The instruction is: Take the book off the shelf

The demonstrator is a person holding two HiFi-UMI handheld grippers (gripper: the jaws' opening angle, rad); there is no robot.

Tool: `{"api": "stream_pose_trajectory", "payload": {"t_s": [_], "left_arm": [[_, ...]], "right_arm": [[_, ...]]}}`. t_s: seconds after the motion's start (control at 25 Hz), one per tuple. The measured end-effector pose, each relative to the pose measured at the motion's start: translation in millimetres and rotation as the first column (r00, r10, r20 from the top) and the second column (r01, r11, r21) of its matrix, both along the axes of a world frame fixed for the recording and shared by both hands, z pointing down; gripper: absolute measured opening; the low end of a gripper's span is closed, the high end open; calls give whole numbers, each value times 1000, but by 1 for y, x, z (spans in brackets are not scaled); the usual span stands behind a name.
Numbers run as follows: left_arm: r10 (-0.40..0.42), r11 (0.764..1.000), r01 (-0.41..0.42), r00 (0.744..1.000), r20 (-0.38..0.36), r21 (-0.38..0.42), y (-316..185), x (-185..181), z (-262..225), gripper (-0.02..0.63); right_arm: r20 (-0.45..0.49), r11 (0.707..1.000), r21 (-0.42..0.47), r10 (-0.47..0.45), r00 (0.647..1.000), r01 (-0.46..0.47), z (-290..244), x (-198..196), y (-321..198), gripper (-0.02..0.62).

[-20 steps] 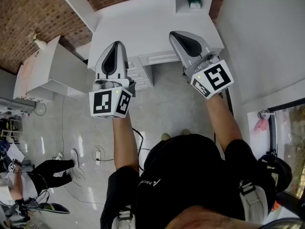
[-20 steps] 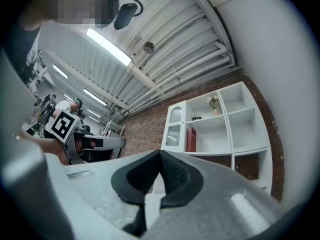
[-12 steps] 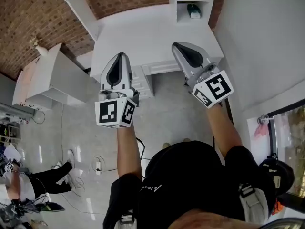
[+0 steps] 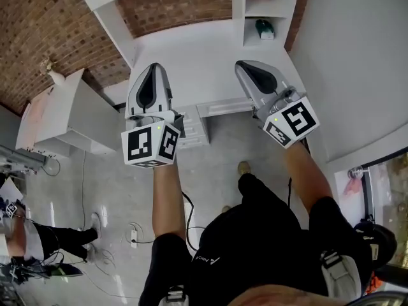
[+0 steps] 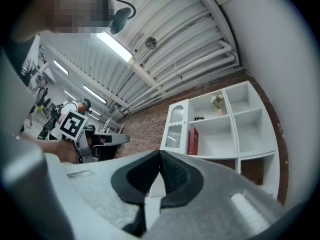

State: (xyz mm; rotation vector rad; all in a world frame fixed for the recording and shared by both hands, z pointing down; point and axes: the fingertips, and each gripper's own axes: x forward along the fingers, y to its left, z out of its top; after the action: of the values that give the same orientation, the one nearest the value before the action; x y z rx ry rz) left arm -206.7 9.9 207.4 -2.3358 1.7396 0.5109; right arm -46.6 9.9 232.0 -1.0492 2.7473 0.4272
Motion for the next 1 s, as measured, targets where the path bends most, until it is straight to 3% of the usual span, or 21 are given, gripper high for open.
{"api": "stream_pose_trajectory", "payload": {"t_s": [0.24, 0.48, 0.76, 1.0], "left_arm": [[-53, 998, 53, 999, -2, 20, -83, -16, -10, -2], [-130, 991, 129, 991, 15, 19, -204, -16, -18, 2], [-216, 976, 215, 974, 65, 25, -357, -32, -41, 85], [-281, 958, 286, 952, 123, -21, -442, -44, -71, 161]], "right_arm": [[-2, 998, 69, -14, 1000, 15, -6, -7, -82, 2], [45, 992, 125, -36, 998, 30, -11, 13, -186, 2], [-8, 975, 193, -108, 994, 107, -2, -1, -295, 2], [-20, 975, 166, -148, 989, 149, -12, -7, -347, 2]]}}
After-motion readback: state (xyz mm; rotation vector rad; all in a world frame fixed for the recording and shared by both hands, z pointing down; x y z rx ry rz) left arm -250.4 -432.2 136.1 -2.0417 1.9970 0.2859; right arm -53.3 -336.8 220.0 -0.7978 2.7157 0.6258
